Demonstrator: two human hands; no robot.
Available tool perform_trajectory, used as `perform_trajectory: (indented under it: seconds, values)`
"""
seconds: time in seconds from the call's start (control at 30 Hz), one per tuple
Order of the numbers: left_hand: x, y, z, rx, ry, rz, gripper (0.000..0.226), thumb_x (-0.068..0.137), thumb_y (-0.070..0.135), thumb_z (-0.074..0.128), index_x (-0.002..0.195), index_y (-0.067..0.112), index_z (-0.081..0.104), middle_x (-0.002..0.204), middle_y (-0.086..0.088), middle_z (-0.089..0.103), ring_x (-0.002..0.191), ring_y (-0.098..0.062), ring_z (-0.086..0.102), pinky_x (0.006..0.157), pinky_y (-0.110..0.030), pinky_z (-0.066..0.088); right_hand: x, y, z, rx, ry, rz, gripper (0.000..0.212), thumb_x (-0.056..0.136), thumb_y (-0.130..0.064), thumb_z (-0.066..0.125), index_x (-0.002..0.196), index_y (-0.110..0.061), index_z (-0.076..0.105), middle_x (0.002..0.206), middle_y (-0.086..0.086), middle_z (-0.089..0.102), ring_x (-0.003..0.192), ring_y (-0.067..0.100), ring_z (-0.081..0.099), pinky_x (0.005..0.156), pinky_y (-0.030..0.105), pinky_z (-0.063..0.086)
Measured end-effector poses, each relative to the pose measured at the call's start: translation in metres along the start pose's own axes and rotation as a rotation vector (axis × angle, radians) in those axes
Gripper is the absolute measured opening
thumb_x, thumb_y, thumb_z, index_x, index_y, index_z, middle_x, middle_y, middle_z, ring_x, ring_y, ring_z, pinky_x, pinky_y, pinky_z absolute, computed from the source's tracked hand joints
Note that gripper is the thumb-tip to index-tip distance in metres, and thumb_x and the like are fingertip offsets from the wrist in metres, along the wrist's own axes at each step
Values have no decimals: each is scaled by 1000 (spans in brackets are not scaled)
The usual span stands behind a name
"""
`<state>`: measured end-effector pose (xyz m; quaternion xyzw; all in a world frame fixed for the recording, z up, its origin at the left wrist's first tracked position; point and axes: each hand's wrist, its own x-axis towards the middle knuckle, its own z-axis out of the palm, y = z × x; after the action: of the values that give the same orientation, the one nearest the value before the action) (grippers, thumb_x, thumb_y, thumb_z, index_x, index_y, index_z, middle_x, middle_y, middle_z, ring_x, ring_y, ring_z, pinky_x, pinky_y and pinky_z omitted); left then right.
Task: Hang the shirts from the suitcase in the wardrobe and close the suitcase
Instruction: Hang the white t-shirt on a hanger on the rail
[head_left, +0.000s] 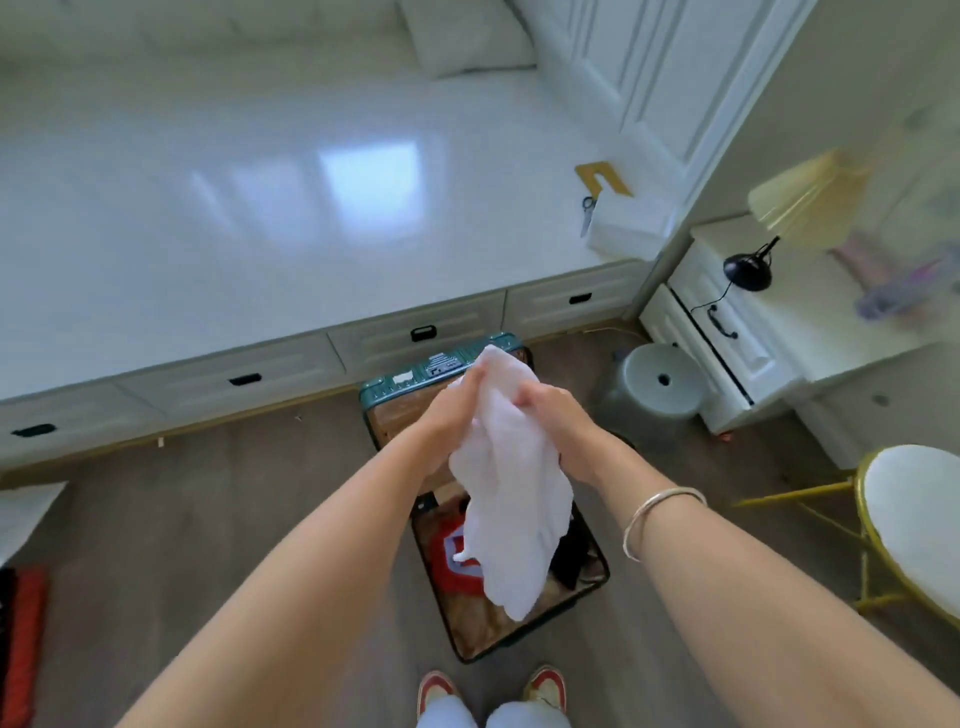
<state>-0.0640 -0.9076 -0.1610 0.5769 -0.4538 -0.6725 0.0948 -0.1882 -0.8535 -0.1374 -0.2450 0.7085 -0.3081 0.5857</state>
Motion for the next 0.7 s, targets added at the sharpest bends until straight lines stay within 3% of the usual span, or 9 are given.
perform_trajectory:
  seconds: [0.07, 0.1, 0.2, 0.27, 0.4, 0.47, 0.5, 0.6, 0.7]
  values:
    - [-24, 15, -25, -75, -8, -33, 66, 90, 68, 27, 115, 20, 64, 110, -9, 70, 99, -29, 67, 86, -41, 55, -26, -36, 4, -1, -124, -31, 50, 59, -36, 58, 100, -7, 64, 92, 14, 59, 85, 28, 56, 78, 37, 42]
    - [-33, 21, -36, -34, -10, -21, 57, 90, 60, 31, 111, 18, 64, 103, -9, 71, 93, -29, 68, 85, -40, 55, -36, -52, 5, -7, -188, -43, 47, 60, -37, 57, 96, -7, 63, 88, 13, 58, 82, 27, 56, 75, 35, 42]
    - [-68, 39, -68, 178, 75, 36, 19, 86, 21, 41, 97, 15, 56, 84, -5, 53, 69, -22, 49, 67, -30, 43, -68, -103, 12, -45, -316, -99, 24, 69, -34, 50, 58, -14, 58, 59, 6, 55, 54, 20, 52, 55, 24, 39]
    - [-97, 52, -88, 212, 248, 90, 7, 86, 20, 48, 89, 14, 50, 86, -4, 46, 78, -21, 45, 64, -29, 43, -84, -137, 23, -89, -348, -160, 21, 62, -34, 52, 54, -15, 56, 56, 5, 54, 50, 21, 50, 53, 26, 36]
    - [-160, 59, -132, 50, 485, 121, 65, 77, 28, 71, 123, 19, 27, 113, -1, 46, 109, -22, 48, 88, -41, 48, -114, -192, 60, -152, -501, -270, 23, 76, -25, 43, 70, -9, 58, 62, 8, 60, 56, 23, 57, 58, 26, 44]
    - [-199, 59, -147, 94, 507, 208, 93, 68, 27, 77, 139, 29, 17, 133, 2, 38, 124, -25, 42, 96, -43, 42, -129, -210, 84, -188, -575, -319, 22, 78, -25, 43, 73, -10, 58, 64, 9, 59, 59, 24, 57, 62, 28, 45]
    - [-212, 59, -152, 148, 501, 267, 95, 67, 27, 77, 143, 29, 21, 138, 2, 39, 129, -25, 41, 102, -45, 40, -135, -217, 94, -193, -601, -335, 22, 80, -25, 43, 74, -10, 58, 66, 9, 58, 61, 24, 57, 64, 29, 45]
    - [-266, 55, -159, 151, 577, 308, 42, 89, 24, 62, 130, 17, 54, 130, -3, 56, 120, -21, 52, 103, -38, 42, -160, -232, 134, -220, -681, -392, 25, 87, -31, 46, 79, -11, 59, 68, 9, 59, 63, 23, 59, 64, 29, 46]
    - [-310, 50, -159, 55, 740, 256, 29, 97, 37, 47, 110, 18, 63, 106, 2, 63, 87, -8, 60, 74, -22, 47, -181, -237, 169, -236, -745, -476, 38, 85, -49, 57, 93, -13, 65, 82, 9, 68, 73, 22, 65, 72, 31, 50]
